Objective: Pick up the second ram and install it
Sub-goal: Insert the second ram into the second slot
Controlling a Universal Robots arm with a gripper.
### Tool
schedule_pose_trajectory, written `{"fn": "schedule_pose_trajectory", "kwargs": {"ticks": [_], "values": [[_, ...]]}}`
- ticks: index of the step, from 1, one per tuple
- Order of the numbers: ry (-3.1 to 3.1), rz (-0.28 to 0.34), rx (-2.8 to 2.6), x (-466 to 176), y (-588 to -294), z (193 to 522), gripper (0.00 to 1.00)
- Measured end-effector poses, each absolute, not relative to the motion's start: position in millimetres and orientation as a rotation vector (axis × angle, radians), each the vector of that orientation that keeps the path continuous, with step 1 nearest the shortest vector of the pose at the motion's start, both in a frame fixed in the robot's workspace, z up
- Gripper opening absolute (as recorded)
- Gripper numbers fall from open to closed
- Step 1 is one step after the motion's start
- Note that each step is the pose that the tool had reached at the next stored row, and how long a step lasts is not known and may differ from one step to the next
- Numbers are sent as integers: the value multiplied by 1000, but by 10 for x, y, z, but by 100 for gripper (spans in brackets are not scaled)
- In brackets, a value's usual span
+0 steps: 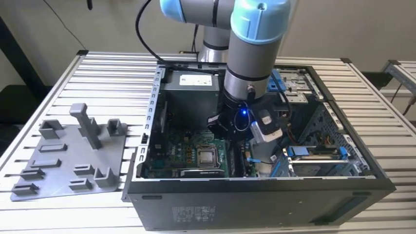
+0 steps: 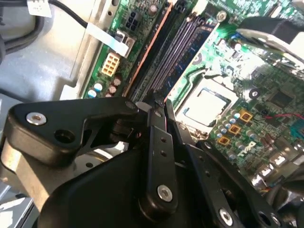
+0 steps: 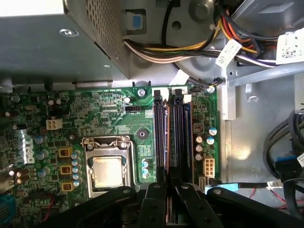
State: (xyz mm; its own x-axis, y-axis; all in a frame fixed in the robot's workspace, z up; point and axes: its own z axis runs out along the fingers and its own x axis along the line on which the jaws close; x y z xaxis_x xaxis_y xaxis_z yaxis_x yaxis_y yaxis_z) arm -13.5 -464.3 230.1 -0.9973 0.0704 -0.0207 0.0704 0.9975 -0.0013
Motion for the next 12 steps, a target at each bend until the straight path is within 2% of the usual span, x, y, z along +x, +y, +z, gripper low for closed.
{"fn": "schedule_pose_trajectory", "kwargs": {"ticks": [12], "values": [[3116,3,1,-136,-4643,2277,14]]}}
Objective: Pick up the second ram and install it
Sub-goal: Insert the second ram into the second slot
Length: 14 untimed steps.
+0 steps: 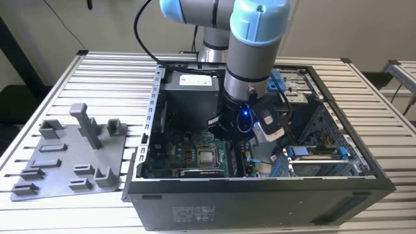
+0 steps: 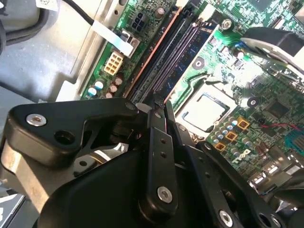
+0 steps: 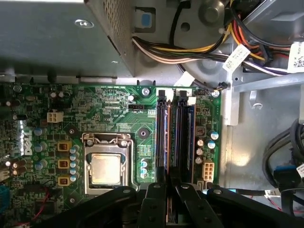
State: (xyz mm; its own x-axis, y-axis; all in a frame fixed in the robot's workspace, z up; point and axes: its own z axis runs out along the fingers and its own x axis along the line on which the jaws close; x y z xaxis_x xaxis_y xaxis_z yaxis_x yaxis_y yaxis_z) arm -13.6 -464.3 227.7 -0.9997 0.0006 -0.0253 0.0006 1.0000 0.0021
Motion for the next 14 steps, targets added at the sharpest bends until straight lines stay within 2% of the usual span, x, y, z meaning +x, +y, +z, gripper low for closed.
{"fn": "schedule_pose_trajectory", "kwargs": {"ticks": [14], "values": [[3116,12,1,-125,-4643,2251,14]]}}
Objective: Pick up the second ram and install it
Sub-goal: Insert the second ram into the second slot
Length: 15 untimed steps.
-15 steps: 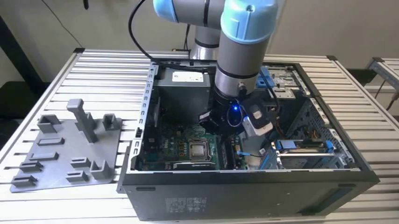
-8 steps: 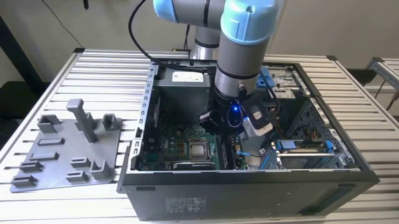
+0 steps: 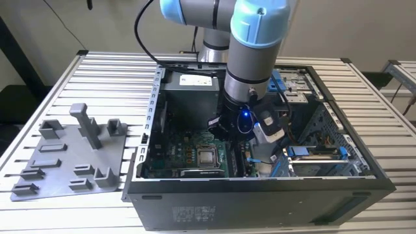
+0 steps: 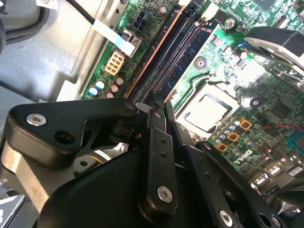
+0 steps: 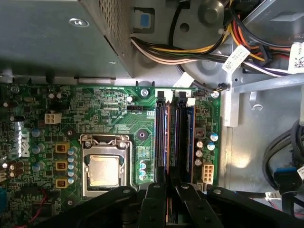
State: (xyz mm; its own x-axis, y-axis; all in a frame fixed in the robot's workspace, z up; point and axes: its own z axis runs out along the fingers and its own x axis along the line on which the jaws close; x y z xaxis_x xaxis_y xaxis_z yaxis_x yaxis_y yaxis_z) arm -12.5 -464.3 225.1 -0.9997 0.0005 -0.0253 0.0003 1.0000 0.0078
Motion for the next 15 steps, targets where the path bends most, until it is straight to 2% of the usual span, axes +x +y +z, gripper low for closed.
{"fn": "schedule_pose_trajectory", "kwargs": {"ticks": [15], "values": [[3116,27,6,-125,-4649,2226,14]]}}
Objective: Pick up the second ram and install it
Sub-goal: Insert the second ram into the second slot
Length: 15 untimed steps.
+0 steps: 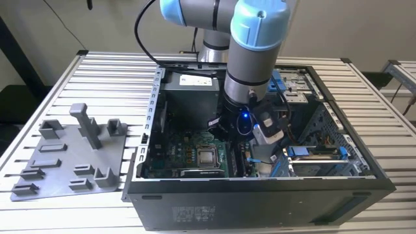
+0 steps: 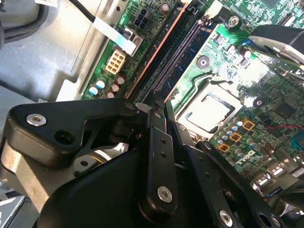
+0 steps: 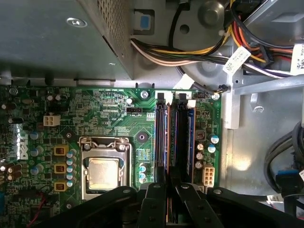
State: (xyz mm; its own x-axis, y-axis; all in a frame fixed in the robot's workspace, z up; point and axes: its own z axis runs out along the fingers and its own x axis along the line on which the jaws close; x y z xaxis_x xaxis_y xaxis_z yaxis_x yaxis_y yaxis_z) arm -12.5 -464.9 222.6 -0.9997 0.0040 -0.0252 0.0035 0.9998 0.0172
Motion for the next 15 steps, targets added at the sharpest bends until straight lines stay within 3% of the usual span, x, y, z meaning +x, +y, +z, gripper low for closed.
{"fn": "schedule_pose_trajectory", "kwargs": {"ticks": [15], "values": [[3114,25,112,-124,-4667,2208,14]]}}
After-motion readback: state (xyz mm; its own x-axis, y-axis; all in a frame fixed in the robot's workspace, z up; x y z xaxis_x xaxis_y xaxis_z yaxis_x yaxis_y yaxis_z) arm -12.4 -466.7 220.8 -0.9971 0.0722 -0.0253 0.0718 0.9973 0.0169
